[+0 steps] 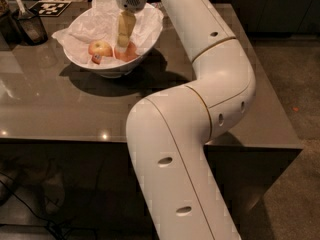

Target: Pick apple from white bowl

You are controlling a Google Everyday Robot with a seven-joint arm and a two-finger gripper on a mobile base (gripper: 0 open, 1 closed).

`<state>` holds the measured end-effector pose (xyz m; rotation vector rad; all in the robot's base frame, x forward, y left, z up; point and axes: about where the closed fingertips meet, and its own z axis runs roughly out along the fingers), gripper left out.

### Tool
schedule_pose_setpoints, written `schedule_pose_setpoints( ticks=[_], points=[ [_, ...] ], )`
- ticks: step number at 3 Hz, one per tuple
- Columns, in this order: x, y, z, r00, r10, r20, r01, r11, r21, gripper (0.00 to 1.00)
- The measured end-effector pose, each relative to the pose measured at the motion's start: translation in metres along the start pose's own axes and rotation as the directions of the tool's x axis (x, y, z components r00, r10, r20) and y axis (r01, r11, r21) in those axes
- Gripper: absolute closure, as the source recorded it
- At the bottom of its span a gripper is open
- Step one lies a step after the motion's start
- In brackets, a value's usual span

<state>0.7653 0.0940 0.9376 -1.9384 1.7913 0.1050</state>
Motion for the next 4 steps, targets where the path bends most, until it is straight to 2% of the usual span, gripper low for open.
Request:
schedule_pose_setpoints(
  ticks=[3, 4],
  points=[
    [0.013, -0.002, 0.023, 1.0, 0.016, 0.003, -0.016, 0.9996, -0.024, 0.0],
    [0.02, -0.001, 0.04, 1.0, 0.021, 0.007, -0.021, 0.9989, -0.043, 0.0]
  ],
)
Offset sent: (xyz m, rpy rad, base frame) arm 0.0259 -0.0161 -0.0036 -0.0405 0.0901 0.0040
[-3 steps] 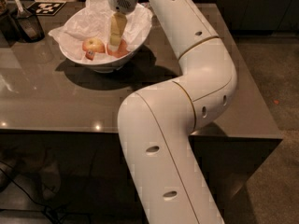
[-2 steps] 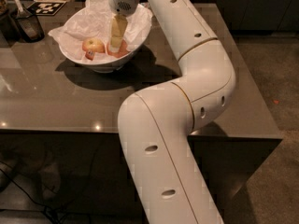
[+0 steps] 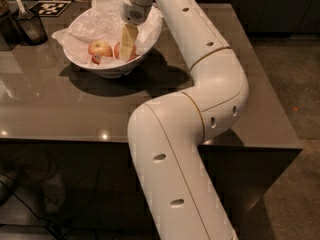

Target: Pick apple from white bowl

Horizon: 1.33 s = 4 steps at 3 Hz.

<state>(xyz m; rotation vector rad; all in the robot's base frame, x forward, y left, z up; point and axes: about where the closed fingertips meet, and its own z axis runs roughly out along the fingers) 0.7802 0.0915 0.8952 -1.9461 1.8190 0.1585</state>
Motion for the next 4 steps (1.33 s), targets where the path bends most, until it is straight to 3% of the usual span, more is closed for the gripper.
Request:
schedule_pose_setpoints(
  ticks=[1, 3, 4],
  points=[
    [0.0, 0.0, 0.0, 1.0, 0.0, 0.0, 0.0, 1.0, 0.0, 0.0],
    [0.0, 0.0, 0.0, 1.0, 0.0, 0.0, 0.0, 1.0, 0.0, 0.4],
    [-0.0037, -0.0045, 0.0063, 1.0, -0.012, 0.001, 0.012, 0.9999, 0.013, 0.27]
  ],
)
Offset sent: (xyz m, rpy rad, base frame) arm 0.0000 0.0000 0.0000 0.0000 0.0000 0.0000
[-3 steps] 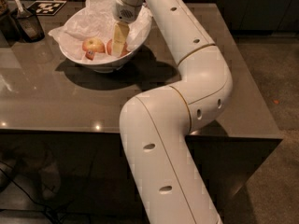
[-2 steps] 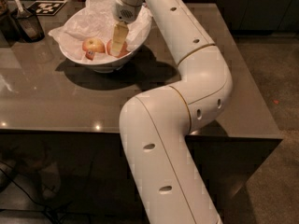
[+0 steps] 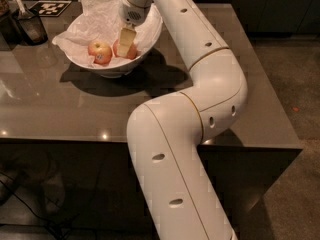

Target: Pick apple from white bowl

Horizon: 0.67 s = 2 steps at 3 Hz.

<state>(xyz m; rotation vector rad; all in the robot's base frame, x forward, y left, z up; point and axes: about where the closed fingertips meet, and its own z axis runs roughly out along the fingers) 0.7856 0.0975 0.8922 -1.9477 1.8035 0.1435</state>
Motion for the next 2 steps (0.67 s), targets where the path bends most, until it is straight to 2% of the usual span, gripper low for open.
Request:
schedule_pose_setpoints(
  ticks=[1, 2],
  points=[
    [0.0014, 0.0001, 0.0082, 1.0, -0.012, -0.014, 0.012, 0.9999, -0.007, 0.04],
    [0.005, 0.0023, 0.017, 0.999, -0.024, -0.029, 0.024, 0.9995, -0.023, 0.0]
  ],
)
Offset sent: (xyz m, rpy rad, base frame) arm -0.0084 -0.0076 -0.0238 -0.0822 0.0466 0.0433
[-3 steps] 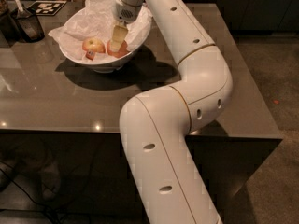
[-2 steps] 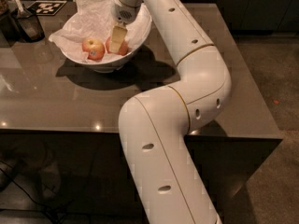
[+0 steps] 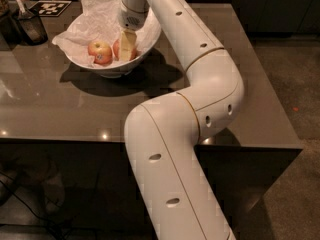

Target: Pick apple from white bowl

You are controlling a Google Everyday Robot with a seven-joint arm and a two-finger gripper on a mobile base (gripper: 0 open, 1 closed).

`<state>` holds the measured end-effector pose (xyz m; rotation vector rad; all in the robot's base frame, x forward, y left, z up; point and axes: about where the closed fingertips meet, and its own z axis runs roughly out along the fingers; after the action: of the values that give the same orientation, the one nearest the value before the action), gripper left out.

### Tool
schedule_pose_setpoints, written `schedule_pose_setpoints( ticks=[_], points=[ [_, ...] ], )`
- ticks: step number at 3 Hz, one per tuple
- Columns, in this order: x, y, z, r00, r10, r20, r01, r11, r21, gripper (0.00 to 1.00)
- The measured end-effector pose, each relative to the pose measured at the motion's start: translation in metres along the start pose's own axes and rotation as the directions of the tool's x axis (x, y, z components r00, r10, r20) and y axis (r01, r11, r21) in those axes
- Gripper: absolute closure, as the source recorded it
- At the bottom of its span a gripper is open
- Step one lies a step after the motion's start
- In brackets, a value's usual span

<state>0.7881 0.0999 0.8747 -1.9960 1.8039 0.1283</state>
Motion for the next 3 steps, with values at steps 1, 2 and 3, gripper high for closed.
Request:
schedule_pose_setpoints(
  ticks=[1, 2, 3],
  points=[
    [0.0014, 0.0011, 0.0038, 1.0, -0.009, -0.01, 0.009, 0.9999, -0.007, 0.0],
    [0.0007, 0.0023, 0.0061, 1.0, -0.03, -0.011, 0.029, 0.9995, -0.013, 0.0],
    [0.0016, 0.0046, 0.0077, 0.999, -0.037, -0.006, 0.037, 0.999, -0.023, 0.0]
  ],
)
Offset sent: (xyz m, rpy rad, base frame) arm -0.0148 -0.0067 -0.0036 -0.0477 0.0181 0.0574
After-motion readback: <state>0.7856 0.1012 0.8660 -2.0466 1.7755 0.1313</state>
